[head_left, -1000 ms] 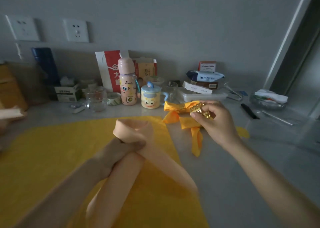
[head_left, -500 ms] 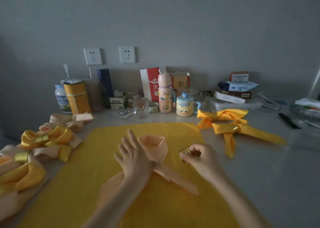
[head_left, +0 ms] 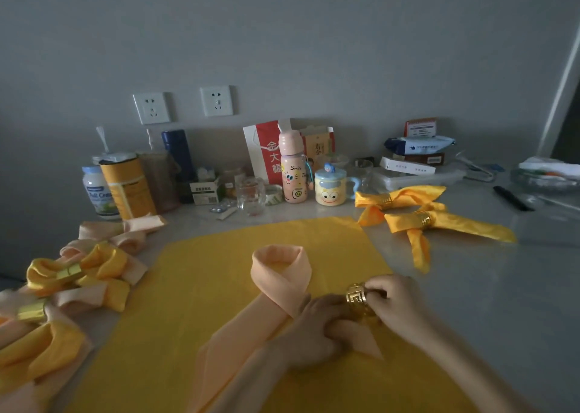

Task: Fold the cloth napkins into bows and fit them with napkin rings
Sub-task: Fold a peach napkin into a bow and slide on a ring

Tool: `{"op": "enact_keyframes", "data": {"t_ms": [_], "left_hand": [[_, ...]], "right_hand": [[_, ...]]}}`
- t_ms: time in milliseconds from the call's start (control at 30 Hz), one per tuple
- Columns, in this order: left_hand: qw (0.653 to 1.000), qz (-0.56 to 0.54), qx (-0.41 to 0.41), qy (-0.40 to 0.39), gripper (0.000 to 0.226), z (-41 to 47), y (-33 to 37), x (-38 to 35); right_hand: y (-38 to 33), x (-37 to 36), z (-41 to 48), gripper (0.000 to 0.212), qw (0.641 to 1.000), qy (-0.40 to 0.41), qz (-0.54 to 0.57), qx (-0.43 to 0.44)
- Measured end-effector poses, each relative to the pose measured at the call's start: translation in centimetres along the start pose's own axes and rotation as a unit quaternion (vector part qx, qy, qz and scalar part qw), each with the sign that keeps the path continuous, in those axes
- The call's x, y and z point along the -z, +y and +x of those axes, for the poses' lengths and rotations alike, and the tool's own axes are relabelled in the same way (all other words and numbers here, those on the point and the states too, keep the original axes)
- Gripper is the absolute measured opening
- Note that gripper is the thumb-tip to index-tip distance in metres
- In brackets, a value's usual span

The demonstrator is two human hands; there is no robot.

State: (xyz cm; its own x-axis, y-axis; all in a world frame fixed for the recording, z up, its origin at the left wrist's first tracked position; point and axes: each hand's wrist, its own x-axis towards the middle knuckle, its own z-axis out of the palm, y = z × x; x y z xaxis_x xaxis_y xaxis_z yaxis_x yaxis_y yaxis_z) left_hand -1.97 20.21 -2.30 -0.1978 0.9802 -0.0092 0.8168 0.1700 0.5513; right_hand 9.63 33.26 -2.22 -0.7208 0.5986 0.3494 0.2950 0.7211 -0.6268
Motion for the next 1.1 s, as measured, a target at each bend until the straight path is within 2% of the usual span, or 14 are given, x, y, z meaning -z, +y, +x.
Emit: {"op": "enact_keyframes", "data": {"t_ms": [67,100,133,233,367,467,533,600,633,700,900,1100], "left_hand": [[0.998,-0.004,-0.009,0.057,0.046,0.3,0.0,-0.2],[0.997,0.001,-0.012,0.082,0.044,0.5,0.0,-0.4],[0.995,0.01,-0.016,0.095,0.044,0.5,-0.1,-0.6],[0.995,0.029,-0.012,0.1,0.044,0.5,-0.5,-1.2],[0.993,0.041,0.0,0.114,0.046,0.5,-0.7,-1.6],[0.991,0.03,0.015,0.128,0.05,0.5,-0.6,-1.8],[0.989,0.006,0.021,0.144,0.054,0.3,-0.6,-1.8],[0.985,-0.029,0.02,0.166,0.037,0.4,-0.8,-2.0],[0.983,-0.047,0.021,0.178,0.027,0.5,-0.8,-2.0],[0.976,-0.074,0.029,0.203,0.021,0.6,-0.6,-2.0],[0.959,-0.126,0.046,0.251,0.017,0.5,-0.2,-1.8],[0.951,-0.194,0.054,0.233,0.013,0.5,-0.4,-1.6]], "right_hand": [[0.1,-0.2,0.2,0.018,1.0,0.015,-0.006,0.007],[0.2,-0.1,0.3,0.013,1.0,0.015,-0.001,0.01],[0.3,-0.1,0.3,0.017,1.0,0.004,0.01,0.006],[1.0,0.0,0.2,0.037,0.997,-0.053,0.049,-0.015],[1.2,-1.2,0.5,0.041,0.999,-0.014,0.034,-0.038],[0.8,-1.5,0.2,0.046,0.999,-0.02,-0.005,-0.026],[0.4,-0.9,-0.1,0.045,0.999,-0.036,0.003,-0.033],[-0.1,-0.1,-0.3,0.044,0.995,-0.064,0.039,-0.064],[-0.5,0.4,-0.5,0.037,0.991,-0.083,0.061,-0.089],[-1.3,1.3,-0.7,0.021,0.98,-0.112,0.102,-0.129],[-2.6,0.4,-1.1,0.025,0.987,-0.107,0.106,-0.055],[-2.1,0.3,-1.1,0.03,0.985,-0.148,0.087,-0.037]]}}
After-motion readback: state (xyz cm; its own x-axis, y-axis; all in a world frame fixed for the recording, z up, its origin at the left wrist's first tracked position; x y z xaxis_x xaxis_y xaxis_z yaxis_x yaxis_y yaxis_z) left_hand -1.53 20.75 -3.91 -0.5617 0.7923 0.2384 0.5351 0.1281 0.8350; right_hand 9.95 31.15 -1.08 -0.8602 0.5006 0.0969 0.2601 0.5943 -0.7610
